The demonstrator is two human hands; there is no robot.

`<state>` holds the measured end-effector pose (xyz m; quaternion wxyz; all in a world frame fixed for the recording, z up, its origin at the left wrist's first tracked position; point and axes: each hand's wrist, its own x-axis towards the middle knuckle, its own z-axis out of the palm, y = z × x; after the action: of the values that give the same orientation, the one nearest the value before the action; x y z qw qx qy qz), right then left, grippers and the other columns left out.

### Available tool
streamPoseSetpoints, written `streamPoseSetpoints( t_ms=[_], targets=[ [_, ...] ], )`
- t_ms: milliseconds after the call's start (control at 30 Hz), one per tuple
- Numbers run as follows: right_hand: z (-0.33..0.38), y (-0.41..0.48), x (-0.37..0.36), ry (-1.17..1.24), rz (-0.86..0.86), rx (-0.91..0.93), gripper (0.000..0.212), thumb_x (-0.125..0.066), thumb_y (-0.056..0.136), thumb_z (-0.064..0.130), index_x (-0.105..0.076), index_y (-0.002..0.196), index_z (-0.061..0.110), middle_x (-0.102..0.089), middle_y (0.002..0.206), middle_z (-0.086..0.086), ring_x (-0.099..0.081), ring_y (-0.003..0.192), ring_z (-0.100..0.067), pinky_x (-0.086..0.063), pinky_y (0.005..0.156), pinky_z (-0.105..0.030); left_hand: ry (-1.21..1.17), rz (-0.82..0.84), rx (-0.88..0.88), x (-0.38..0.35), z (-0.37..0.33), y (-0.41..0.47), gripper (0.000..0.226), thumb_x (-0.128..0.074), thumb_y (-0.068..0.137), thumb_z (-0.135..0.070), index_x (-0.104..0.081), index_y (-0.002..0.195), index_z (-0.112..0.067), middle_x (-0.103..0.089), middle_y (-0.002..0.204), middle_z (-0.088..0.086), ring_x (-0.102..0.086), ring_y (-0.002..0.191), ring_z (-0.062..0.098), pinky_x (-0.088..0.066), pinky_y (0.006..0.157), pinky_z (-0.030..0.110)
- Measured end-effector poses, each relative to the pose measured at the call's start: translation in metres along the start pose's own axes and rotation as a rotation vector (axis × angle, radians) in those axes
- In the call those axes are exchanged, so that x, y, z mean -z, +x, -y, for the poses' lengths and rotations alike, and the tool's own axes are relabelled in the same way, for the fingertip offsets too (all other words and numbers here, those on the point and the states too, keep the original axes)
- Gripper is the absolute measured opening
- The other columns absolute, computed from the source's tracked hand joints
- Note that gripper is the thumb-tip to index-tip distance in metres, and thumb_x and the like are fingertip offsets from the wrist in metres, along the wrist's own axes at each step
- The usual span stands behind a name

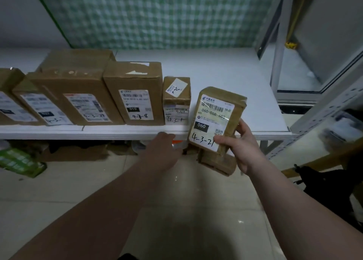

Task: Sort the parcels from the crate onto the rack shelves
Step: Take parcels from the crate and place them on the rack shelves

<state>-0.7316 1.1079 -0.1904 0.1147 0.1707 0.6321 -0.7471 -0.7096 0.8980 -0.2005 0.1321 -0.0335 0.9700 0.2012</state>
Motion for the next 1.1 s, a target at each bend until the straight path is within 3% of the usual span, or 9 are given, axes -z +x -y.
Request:
streamPoseSetpoints(
  t_ms=[100, 200, 300, 400, 533, 600, 867, 1000, 1100],
  targets=[
    [-0.008, 0.023, 0.006, -0.094, -0.003, 0.09, 0.088, -0.075, 0.068, -0.016, -0.039, 0.141, 0.018, -0.057, 0.128, 0.006, -0.064, 0.109, -0.023, -0.057, 0.087, -0.047, -0.042, -0.091, -0.028, -0.024, 0.006, 0.019, 0.047, -0.061, 0.087, -0.035, -0.049, 0.127, -0.013, -0.044, 0.129, 0.003, -0.044, 0.119, 0.022, -0.038, 0.1, 0.037],
    [-0.014, 0.043, 0.009, -0.177, 0.011, 0.198, 0.085, -0.07, 0.07, -0.018, -0.038, 0.14, 0.018, -0.055, 0.128, 0.005, -0.064, 0.105, -0.019, -0.06, 0.066, -0.026, 0.036, -0.173, -0.062, -0.044, 0.017, 0.043, 0.053, -0.054, 0.091, -0.027, -0.04, 0.14, -0.013, -0.041, 0.143, 0.005, -0.036, 0.132, 0.02, -0.026, 0.112, 0.036],
    [-0.025, 0.064, 0.011, -0.248, 0.028, 0.288, 0.079, -0.067, 0.074, -0.016, -0.039, 0.139, 0.018, -0.055, 0.127, 0.003, -0.062, 0.096, -0.008, -0.051, 0.052, -0.013, 0.22, -0.298, -0.092, -0.057, 0.021, 0.056, 0.036, -0.051, 0.088, -0.022, -0.053, 0.124, -0.017, -0.052, 0.119, 0.002, -0.049, 0.112, 0.02, -0.039, 0.091, 0.03],
    [-0.035, 0.083, 0.015, -0.35, 0.016, 0.39, 0.077, -0.07, 0.075, -0.006, -0.04, 0.141, 0.022, -0.057, 0.129, 0.005, -0.062, 0.101, -0.007, -0.052, 0.065, -0.016, 0.303, -0.357, -0.064, -0.059, 0.019, 0.065, 0.011, -0.051, 0.086, -0.022, -0.056, 0.094, -0.016, -0.041, 0.087, -0.002, -0.055, 0.092, 0.021, -0.037, 0.066, 0.03],
    [-0.046, 0.091, 0.011, -0.619, -0.147, 0.505, 0.085, -0.079, 0.07, 0.011, -0.039, 0.142, 0.029, -0.055, 0.134, 0.004, -0.055, 0.121, -0.019, -0.051, 0.097, -0.041, 0.337, -0.351, -0.092, -0.062, 0.017, 0.068, 0.021, -0.05, 0.087, -0.031, -0.059, 0.097, -0.016, -0.036, 0.085, -0.002, -0.056, 0.09, 0.024, -0.039, 0.066, 0.031],
    [-0.051, 0.087, 0.005, -0.7, -0.243, 0.535, 0.092, -0.084, 0.067, 0.019, -0.035, 0.144, 0.029, -0.051, 0.138, 0.002, -0.05, 0.127, -0.022, -0.046, 0.104, -0.045, 0.367, -0.322, -0.103, -0.06, 0.015, 0.068, 0.025, -0.051, 0.087, -0.033, -0.06, 0.101, -0.015, -0.034, 0.086, -0.001, -0.057, 0.091, 0.025, -0.041, 0.068, 0.033],
    [-0.05, 0.088, -0.016, -0.616, -0.302, 0.52, 0.091, -0.08, 0.069, 0.014, -0.031, 0.145, 0.028, -0.059, 0.125, 0.0, -0.057, 0.115, -0.022, -0.05, 0.098, -0.042, 0.47, -0.324, -0.108, -0.054, 0.008, 0.071, 0.033, -0.054, 0.085, -0.038, -0.062, 0.105, -0.014, -0.036, 0.089, 0.001, -0.056, 0.089, 0.024, -0.039, 0.063, 0.032],
    [-0.048, 0.091, -0.015, -0.609, -0.281, 0.475, 0.087, -0.077, 0.074, 0.012, -0.031, 0.146, 0.025, -0.06, 0.127, 0.001, -0.057, 0.117, -0.022, -0.048, 0.096, -0.037, 0.479, -0.313, -0.11, -0.057, 0.009, 0.069, 0.035, -0.055, 0.084, -0.039, -0.06, 0.109, -0.014, -0.045, 0.105, 0.004, -0.056, 0.094, 0.024, -0.04, 0.065, 0.032],
    [-0.044, 0.095, -0.018, -0.634, -0.256, 0.462, 0.082, -0.076, 0.075, 0.013, -0.033, 0.145, 0.021, -0.06, 0.127, 0.0, -0.056, 0.117, -0.024, -0.047, 0.096, -0.036, 0.472, -0.33, -0.119, -0.056, 0.01, 0.07, 0.036, -0.054, 0.084, -0.039, -0.06, 0.108, -0.014, -0.039, 0.096, 0.002, -0.056, 0.092, 0.024, -0.04, 0.064, 0.032]
  ],
)
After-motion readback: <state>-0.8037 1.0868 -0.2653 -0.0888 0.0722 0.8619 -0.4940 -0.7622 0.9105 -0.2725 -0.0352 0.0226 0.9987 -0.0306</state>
